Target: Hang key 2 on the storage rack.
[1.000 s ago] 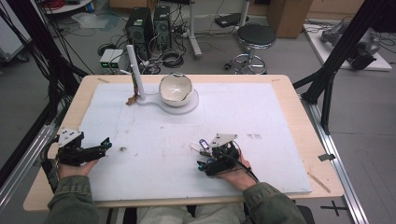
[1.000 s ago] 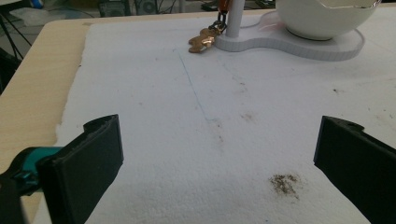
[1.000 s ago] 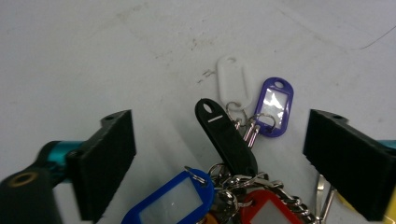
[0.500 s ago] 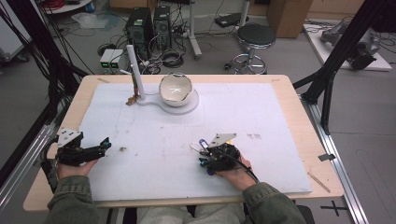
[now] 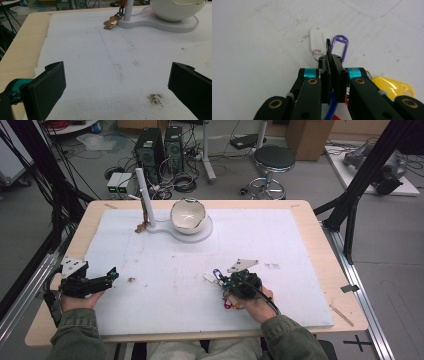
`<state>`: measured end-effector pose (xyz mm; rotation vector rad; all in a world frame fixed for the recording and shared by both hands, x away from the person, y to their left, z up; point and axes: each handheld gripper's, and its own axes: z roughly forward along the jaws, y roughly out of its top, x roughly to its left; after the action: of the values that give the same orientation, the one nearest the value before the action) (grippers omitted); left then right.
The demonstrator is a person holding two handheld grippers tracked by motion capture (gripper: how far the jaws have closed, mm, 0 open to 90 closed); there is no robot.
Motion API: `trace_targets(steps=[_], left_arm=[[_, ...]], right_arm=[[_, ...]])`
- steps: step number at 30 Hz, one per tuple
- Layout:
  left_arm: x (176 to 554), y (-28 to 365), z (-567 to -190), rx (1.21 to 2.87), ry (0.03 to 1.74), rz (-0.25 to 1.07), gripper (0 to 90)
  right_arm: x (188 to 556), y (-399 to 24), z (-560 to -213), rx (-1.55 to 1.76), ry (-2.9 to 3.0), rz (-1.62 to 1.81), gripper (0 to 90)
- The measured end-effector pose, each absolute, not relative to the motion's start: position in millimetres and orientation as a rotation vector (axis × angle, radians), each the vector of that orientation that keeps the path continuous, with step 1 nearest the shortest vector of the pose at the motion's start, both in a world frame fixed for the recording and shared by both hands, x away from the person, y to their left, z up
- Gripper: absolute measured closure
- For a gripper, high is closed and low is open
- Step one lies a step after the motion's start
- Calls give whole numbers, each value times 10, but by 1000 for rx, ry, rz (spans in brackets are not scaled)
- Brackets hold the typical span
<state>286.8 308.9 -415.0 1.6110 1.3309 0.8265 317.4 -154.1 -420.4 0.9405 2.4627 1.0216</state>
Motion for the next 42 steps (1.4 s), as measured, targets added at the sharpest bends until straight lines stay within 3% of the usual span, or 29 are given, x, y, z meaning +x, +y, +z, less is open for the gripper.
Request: trace_targets(steps=[12,42], left_arm=[[2867,3082,-4150,1614,1331,827,19],[2873,3079,-4147,1620,1316,817,20]], right_arm=[[3208,-1782,-4084,1080,2404,1182,868],[3179,-1937,-3771,1057,2327,1436,869]])
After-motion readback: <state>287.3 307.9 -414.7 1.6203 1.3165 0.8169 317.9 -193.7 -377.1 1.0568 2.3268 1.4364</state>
